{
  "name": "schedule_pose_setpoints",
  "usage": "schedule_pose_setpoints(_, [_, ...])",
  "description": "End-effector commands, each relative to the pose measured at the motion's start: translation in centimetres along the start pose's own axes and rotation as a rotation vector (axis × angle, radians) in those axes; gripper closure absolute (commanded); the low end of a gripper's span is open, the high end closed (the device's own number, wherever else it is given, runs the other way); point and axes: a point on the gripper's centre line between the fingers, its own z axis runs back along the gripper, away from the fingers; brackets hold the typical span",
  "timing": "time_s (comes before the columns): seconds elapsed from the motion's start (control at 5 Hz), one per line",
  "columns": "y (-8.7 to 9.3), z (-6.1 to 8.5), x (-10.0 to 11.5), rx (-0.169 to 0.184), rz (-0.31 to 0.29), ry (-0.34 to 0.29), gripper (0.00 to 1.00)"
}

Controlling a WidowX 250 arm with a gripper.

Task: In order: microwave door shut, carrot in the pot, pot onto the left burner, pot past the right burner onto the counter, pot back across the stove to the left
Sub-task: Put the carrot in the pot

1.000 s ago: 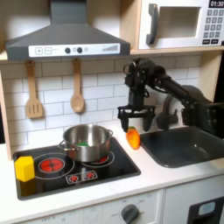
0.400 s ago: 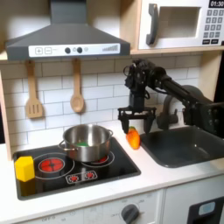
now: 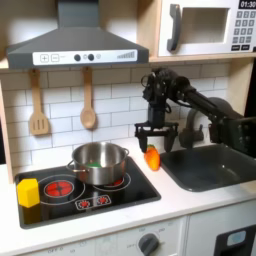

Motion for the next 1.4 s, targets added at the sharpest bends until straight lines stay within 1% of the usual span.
schedule_pose_setpoints(0.0, [-0.3,-0.6,0.9,-0.024,-0.037,-0.055,0.0])
schedule_pose_setpoints(0.4, [-0.3,-2.0,0.9,-0.015,-0.042,-0.071,0.0])
schedule_pose_setpoints(0.6, [-0.2,-2.6,1.3,-0.021,-0.05,-0.092,0.0])
schedule_pose_setpoints(1.0, [-0.5,-2.6,2.0,-0.034,-0.076,-0.134,0.0])
schedule_pose_setpoints(1.2, [-0.3,-2.7,2.2,-0.034,-0.074,-0.149,0.0])
